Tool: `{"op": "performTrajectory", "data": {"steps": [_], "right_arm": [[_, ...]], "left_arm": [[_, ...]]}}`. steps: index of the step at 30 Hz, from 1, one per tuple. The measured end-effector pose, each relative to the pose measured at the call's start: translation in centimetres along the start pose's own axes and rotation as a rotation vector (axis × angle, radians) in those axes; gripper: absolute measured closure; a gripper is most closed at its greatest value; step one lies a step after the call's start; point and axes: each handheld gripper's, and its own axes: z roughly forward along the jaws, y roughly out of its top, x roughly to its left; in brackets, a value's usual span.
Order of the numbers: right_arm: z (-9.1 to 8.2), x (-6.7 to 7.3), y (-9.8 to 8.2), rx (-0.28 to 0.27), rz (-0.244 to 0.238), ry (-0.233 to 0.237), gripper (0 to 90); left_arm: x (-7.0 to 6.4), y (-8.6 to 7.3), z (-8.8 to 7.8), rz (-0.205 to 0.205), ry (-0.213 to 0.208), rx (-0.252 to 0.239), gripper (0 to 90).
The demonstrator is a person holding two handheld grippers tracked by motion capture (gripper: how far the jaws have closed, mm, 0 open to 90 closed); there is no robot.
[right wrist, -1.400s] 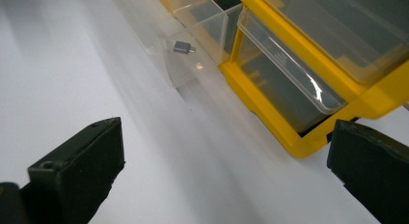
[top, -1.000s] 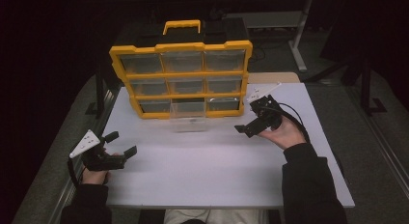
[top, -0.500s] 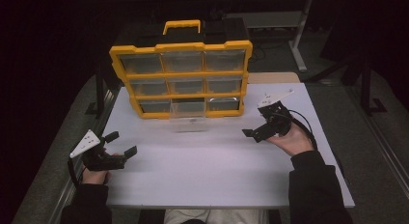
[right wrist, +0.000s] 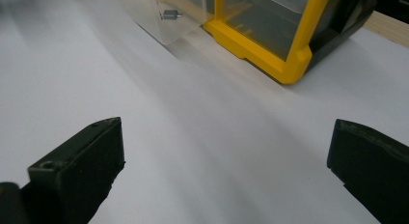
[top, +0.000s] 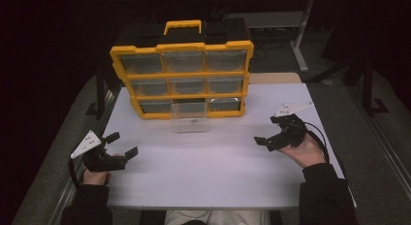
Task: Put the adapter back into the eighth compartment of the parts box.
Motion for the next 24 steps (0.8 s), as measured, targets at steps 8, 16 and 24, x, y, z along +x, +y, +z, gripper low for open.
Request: {"op": "performTrajectory", "data": {"steps": [8, 16, 24], "right_arm": [[-0.7, -0.1, -1.7, -0.027, 0.032, -0.016, 0.0], [-1.1, -0.1, -3.7, -0.073, 0.054, -0.050, 0.0], [-1.3, -0.1, -5.0, -0.104, 0.070, -0.071, 0.0]], "left_arm": [[0.0, 0.0, 0.0, 0.001, 0.000, 0.000, 0.0], [0.0, 0.0, 0.0, -0.002, -0.003, -0.001, 0.0], [-0.1, 0.0, 0.0, -0.003, -0.004, -0.003, 0.0]]}}
